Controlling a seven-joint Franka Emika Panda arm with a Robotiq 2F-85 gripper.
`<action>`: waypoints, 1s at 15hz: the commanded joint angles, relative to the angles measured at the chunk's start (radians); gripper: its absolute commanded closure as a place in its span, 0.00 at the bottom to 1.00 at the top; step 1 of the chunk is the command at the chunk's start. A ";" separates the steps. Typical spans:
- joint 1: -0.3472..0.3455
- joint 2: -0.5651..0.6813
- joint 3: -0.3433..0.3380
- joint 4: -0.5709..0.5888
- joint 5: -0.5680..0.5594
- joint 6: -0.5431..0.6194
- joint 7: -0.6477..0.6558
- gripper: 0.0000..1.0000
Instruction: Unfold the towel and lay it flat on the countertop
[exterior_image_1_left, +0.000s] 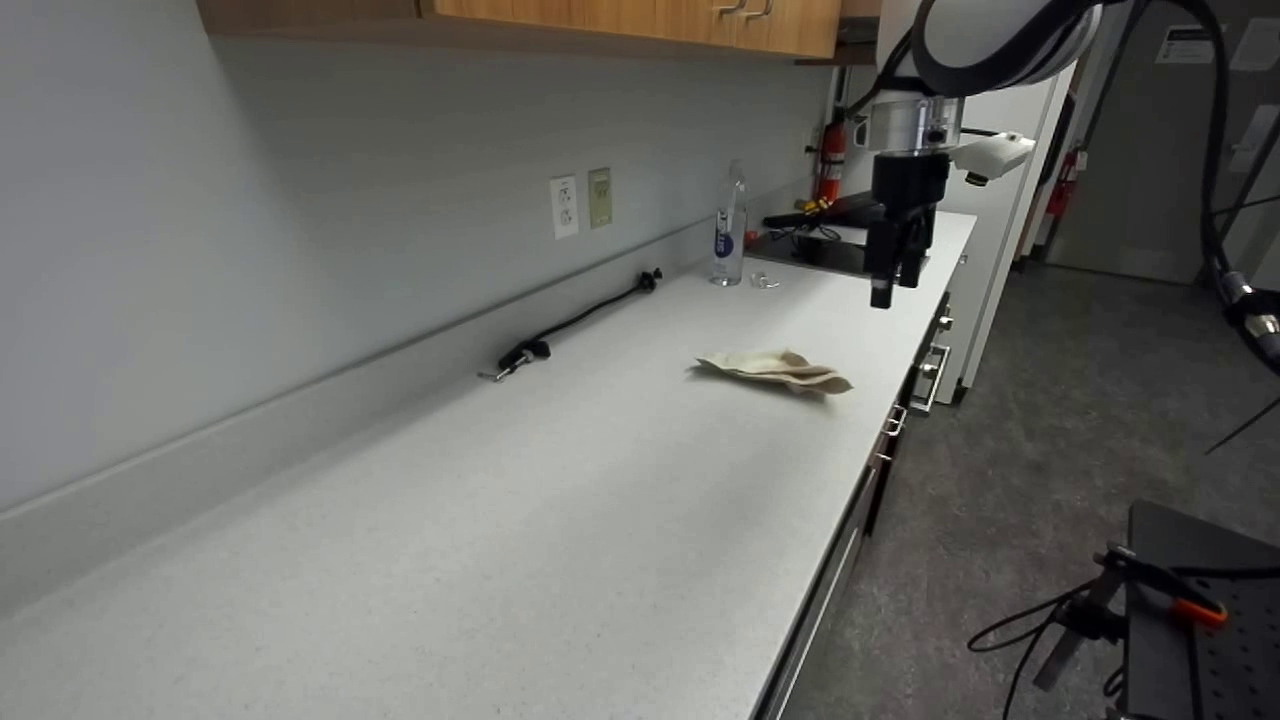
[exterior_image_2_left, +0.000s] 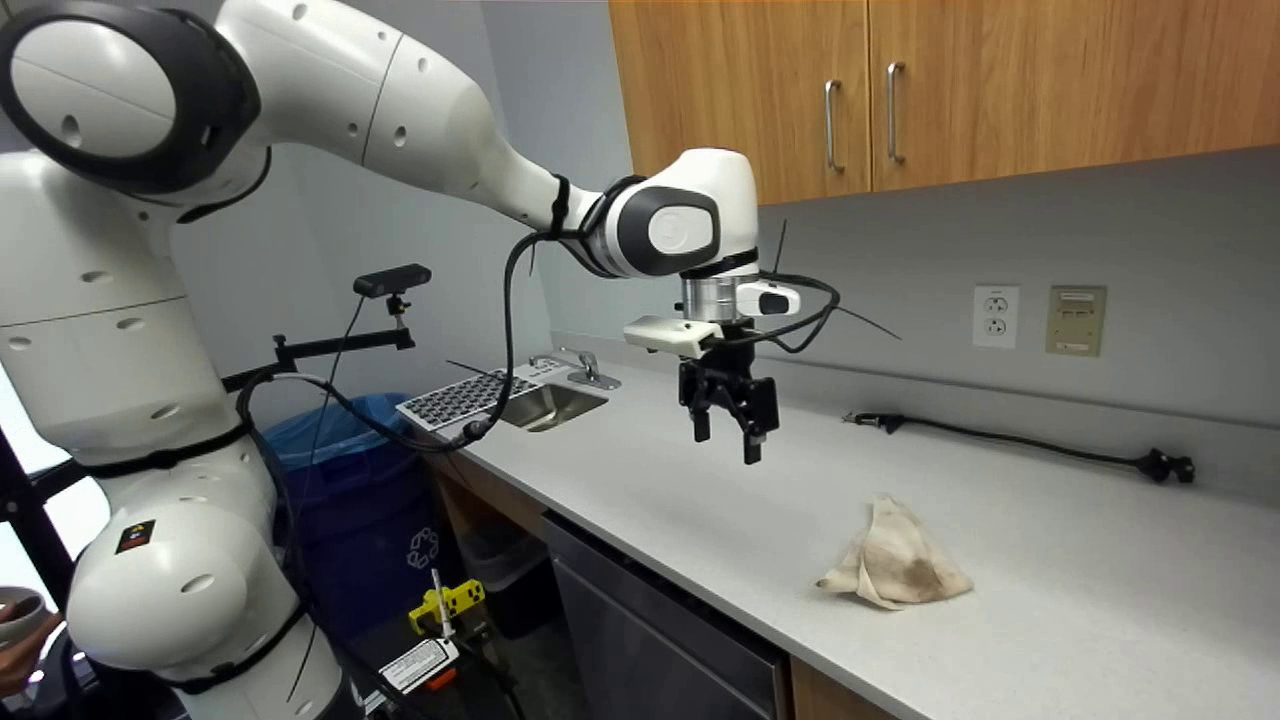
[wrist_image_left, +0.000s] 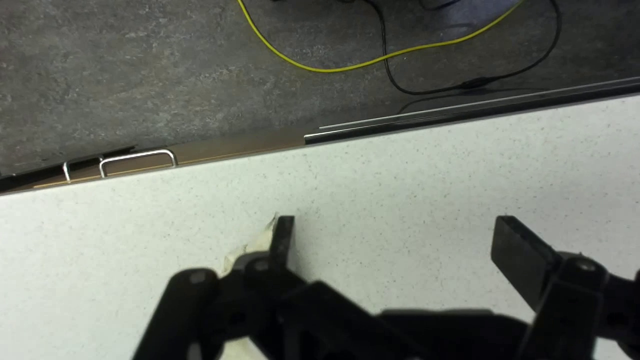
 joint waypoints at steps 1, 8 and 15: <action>-0.041 0.122 -0.011 0.138 0.087 -0.035 -0.098 0.00; -0.049 0.128 -0.004 0.127 0.057 -0.005 -0.060 0.00; -0.053 0.184 0.002 0.134 0.056 0.081 -0.096 0.00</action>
